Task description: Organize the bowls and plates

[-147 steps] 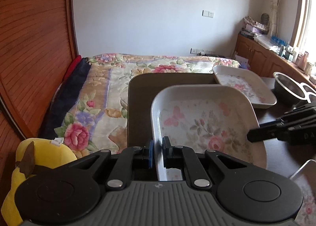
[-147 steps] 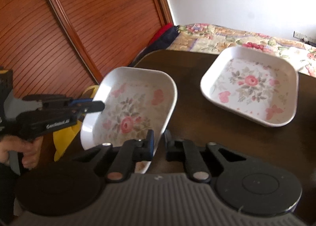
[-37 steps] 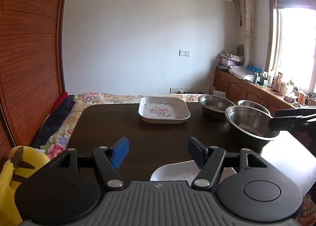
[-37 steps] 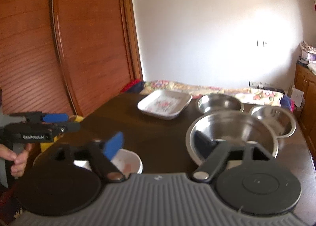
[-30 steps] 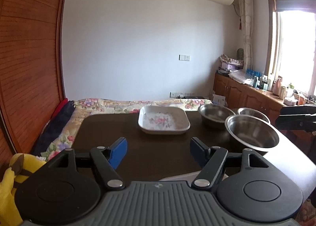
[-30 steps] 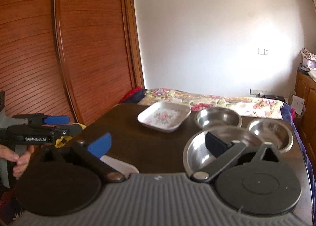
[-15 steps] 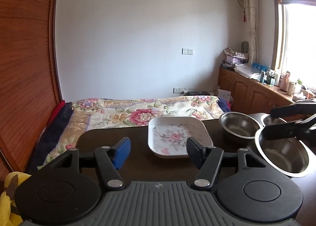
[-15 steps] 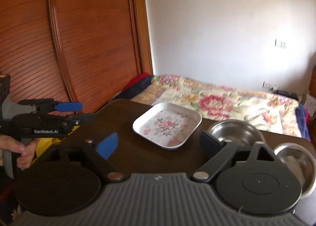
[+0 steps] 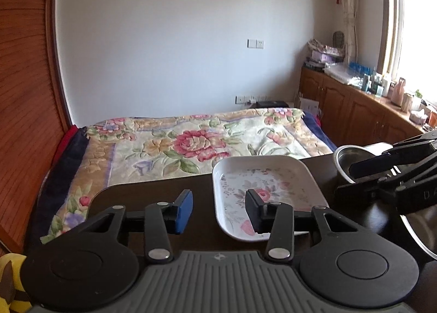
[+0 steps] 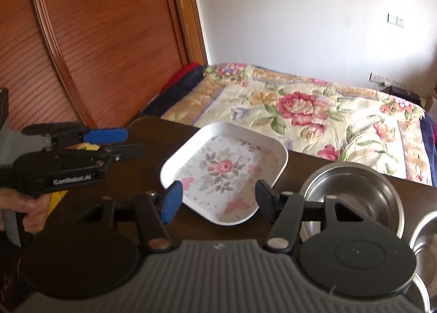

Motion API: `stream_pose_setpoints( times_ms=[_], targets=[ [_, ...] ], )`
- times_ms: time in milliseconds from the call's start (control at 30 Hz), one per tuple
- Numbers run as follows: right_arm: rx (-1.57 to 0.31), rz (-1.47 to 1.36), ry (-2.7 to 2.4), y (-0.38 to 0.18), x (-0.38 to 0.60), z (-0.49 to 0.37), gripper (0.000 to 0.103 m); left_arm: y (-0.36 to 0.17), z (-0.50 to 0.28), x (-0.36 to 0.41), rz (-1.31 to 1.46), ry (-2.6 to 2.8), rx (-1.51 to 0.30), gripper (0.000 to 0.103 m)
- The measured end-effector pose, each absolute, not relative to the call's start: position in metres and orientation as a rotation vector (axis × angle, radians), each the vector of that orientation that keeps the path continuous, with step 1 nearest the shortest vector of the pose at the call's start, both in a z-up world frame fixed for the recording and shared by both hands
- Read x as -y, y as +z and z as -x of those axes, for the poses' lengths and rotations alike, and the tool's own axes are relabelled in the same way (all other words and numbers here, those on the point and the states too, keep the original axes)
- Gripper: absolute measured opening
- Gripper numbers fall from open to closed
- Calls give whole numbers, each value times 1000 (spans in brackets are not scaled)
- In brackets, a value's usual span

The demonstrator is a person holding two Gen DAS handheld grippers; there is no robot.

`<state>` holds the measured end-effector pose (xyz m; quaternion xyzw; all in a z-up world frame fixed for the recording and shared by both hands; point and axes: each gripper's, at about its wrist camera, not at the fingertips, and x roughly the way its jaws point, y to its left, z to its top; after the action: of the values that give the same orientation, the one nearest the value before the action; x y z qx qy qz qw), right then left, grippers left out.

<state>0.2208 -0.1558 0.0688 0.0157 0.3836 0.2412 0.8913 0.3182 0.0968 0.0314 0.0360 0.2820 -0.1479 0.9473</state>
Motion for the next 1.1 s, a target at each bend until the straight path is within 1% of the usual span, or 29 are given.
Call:
stream_pose_setpoints(
  times_ms=[67,267,533,667,867,1100],
  targets=[
    [-826,-21,497,65,153,-227,54,27,-328,-96,-73,-307,-593,69],
    [-866,0,510,56,145,-230,53,12,-350,-92,-64,-315,-639,63],
    [-879,16,506,53,142,-233,53,3,-363,-88,-68,-315,-670,58],
    [-872,28,510,51,139,-232,53,-1,-367,-87,-87,-309,-684,49],
    [-871,42,510,48,139,-233,53,-6,-368,-89,-114,-279,-700,42],
    [-893,40,479,42,140,-245,51,-9,-367,-92,-115,-274,-712,37]
  ],
)
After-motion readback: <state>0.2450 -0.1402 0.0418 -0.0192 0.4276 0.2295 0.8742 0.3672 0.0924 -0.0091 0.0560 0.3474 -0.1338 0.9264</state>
